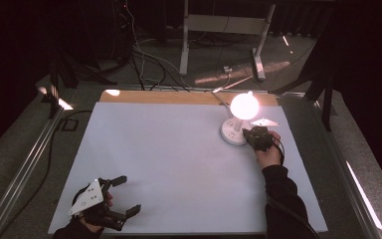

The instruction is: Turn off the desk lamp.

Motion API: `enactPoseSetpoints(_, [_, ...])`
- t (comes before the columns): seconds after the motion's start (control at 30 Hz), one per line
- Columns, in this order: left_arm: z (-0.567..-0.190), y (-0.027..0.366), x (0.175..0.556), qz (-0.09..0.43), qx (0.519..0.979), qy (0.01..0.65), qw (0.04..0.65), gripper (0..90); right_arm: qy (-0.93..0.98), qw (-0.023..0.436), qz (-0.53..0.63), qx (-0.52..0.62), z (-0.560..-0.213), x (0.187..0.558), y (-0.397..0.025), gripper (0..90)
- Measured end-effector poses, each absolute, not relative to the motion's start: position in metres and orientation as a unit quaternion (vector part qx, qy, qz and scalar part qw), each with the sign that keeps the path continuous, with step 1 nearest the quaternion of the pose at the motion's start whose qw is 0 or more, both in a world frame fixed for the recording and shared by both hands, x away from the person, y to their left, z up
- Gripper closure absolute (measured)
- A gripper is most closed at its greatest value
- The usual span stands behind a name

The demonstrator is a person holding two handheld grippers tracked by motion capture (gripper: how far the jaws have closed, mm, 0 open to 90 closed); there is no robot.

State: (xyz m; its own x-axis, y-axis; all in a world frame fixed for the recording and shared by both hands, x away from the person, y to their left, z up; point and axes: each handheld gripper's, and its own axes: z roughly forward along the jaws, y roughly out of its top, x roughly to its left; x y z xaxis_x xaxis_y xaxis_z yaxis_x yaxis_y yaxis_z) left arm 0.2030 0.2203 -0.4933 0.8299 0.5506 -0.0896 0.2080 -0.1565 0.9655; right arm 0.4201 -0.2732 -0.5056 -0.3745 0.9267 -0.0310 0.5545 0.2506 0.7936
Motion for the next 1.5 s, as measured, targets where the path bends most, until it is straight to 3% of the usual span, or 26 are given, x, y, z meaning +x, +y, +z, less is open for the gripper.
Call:
enactPoseSetpoints(0.33, [-0.492,0.221,0.202,0.146,0.744,0.254,0.600,0.4,0.743,0.262,0.364,0.496,-0.503,0.417,-0.271,90.0])
enactPoseSetpoints(0.63, [-0.492,0.221,0.203,0.144,0.745,0.254,0.600,0.4,0.736,0.263,0.390,0.487,-0.479,0.412,-0.274,90.0])
enactPoseSetpoints(1.5, [-0.494,0.222,0.204,0.142,0.745,0.256,0.599,0.4,0.741,0.250,0.371,0.501,-0.506,0.417,-0.276,90.0])
